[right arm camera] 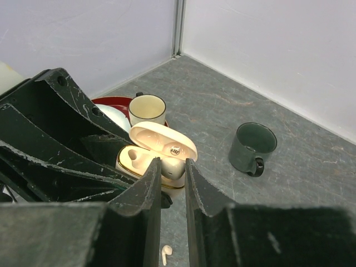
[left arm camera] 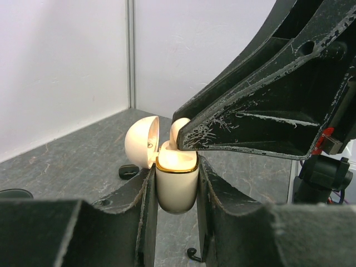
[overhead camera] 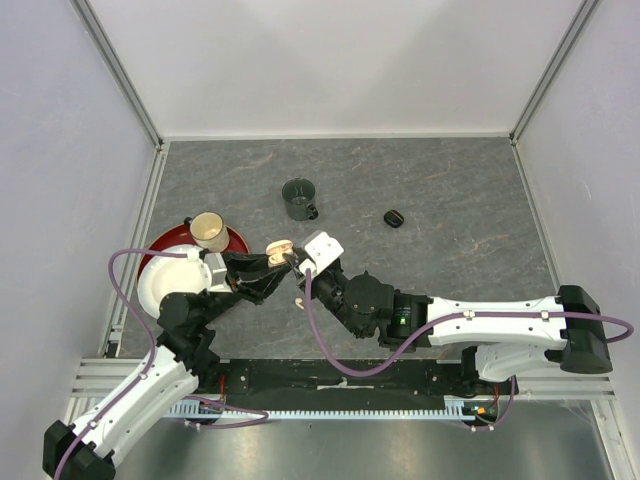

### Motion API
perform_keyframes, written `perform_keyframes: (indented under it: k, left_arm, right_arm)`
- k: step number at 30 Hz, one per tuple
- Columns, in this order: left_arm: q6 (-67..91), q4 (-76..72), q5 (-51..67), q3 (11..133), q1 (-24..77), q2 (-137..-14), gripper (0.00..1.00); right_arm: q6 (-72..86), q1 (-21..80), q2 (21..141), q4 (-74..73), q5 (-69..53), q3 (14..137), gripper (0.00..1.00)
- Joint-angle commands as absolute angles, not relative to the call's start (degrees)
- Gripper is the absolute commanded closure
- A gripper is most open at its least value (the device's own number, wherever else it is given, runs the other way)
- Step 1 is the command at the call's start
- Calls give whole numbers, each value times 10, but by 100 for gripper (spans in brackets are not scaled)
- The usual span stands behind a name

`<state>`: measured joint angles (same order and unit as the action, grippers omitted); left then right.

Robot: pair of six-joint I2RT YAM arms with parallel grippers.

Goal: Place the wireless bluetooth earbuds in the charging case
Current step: Place the earbud in the charging case.

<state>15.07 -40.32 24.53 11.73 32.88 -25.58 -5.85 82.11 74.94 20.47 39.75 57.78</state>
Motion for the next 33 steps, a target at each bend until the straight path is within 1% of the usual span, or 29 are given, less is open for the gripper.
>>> perform_keyframes:
  k: [1,2,3,4,5,7,8,10,11,13,16,17,18,21,23,24,25,26,27,28,29,32,33]
  left_arm:
    - [153,-453,215,143,326,-255,98]
    - [154,-452,216,142,326,-255,98]
    - [153,-451,216,142,326,-256,98]
    - [153,-450,217,142,326,-255,98]
    - [152,-448,217,141,326,-254,98]
    - [151,-443,216,141,326,-252,98]
    - [150,-441,215,140,326,-251,98]
    - [149,-437,215,140,326,-248,98]
    - [148,-435,214,140,325,-248,98]
    - [146,-428,214,140,326,-243,98]
    - [141,-418,213,140,326,-236,98]
    - [138,-415,210,141,326,-235,98]
    - [137,-412,211,141,326,-232,98]
    - [132,-402,211,142,326,-224,98]
    - [130,-394,211,141,326,-218,98]
    - [129,-392,210,140,326,-215,98]
    - [129,-391,211,139,326,-213,98]
    - [129,-387,212,137,326,-211,98]
    - [129,-386,210,137,325,-205,98]
    - [129,-383,210,137,326,-201,98]
    - [128,-379,210,139,326,-199,98]
    - [123,-360,211,146,326,-188,98]
    - [121,-351,211,148,326,-185,98]
  right_arm:
    - [-40,830,757,165,374,583,87]
    - [-33,830,758,165,374,589,80]
    - [-27,830,758,163,375,592,76]
    - [-19,830,758,153,379,598,68]
    - [-11,830,758,150,382,605,56]
    - [-2,830,754,148,382,610,48]
    - [12,829,750,150,382,610,39]
    - [23,829,738,162,383,608,31]
    - [26,829,732,166,385,606,26]
    - [37,828,712,185,397,604,20]
    - [44,819,674,208,420,598,14]
    - [48,817,663,212,427,594,10]
    - [54,810,640,212,438,593,2]
    - [82,794,600,205,531,584,2]
    - [117,766,585,167,575,581,2]
    - [149,751,578,137,584,585,2]
    - [179,734,577,60,586,593,2]
    - [252,698,575,18,586,605,2]
    - [290,680,577,-26,584,613,2]
    - [317,661,577,-99,568,618,2]
    - [339,624,580,-127,550,624,2]
    - [391,557,602,-201,455,623,2]
    - [409,542,621,-215,387,622,2]
